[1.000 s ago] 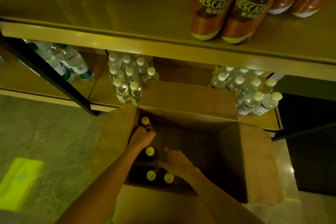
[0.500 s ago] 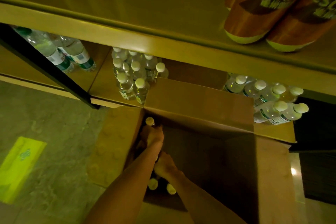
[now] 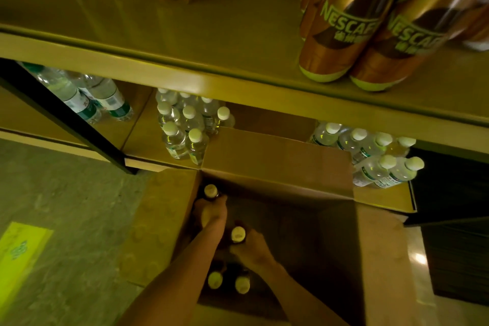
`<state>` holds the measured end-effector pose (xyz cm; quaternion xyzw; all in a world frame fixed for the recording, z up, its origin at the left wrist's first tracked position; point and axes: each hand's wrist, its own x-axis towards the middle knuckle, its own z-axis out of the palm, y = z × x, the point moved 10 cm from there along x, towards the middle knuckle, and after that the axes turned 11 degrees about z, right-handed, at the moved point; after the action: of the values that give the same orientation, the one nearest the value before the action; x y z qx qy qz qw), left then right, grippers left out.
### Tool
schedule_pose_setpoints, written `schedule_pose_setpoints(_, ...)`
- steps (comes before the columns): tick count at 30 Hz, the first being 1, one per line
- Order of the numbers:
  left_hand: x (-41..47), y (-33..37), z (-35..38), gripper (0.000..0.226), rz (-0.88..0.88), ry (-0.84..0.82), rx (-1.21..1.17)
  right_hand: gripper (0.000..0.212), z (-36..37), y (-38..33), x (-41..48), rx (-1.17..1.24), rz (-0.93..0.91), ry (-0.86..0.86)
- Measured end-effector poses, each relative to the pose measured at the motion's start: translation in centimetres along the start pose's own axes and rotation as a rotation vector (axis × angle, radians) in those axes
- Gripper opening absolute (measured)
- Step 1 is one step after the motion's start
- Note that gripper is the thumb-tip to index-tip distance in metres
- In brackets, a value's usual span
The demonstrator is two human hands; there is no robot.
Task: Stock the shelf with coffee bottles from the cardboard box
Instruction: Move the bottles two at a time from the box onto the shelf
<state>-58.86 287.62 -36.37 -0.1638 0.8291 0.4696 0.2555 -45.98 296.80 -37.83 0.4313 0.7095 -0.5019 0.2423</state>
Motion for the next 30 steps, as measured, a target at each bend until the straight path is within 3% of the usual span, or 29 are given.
schedule_pose_setpoints(3, -1.9, 1.3, -1.6, 0.066, 0.106, 0.019, 0.013, 0.062, -3.6, 0.7, -1.2, 0.088, -0.001, 0.08)
schedule_pose_setpoints(11, -10.8, 7.7, -3.5, 0.021, 0.489, -0.184, -0.031, 0.058, -12.9, 0.3, -8.7, 0.312, -0.148, 0.278)
schedule_pose_setpoints(17, -19.2, 14.2, -2.2, 0.023, 0.713, -0.404, -0.145, 0.037, -19.8, -2.4, -18.0, 0.328, -0.322, 0.444)
schedule_pose_setpoints(20, -23.4, 17.9, -1.8, 0.029, 0.835, -0.463, -0.22, 0.03, -23.6, -3.5, -23.0, 0.297, -0.408, 0.613)
schedule_pose_setpoints(24, -29.1, 23.2, -2.1, 0.04, 1.039, -0.467, -0.273, 0.069, -27.9, -5.3, -29.3, 0.255, -0.52, 0.729)
schedule_pose_setpoints(25, -30.6, 24.7, -2.4, 0.041, 1.094, -0.46, -0.29, 0.071, -29.3, -5.6, -30.9, 0.283, -0.554, 0.754)
schedule_pose_setpoints(30, -37.3, 31.7, -2.4, 0.021, 1.289, -0.533, -0.373, 0.039, -36.1, -8.6, -38.7, 0.236, -0.699, 0.928)
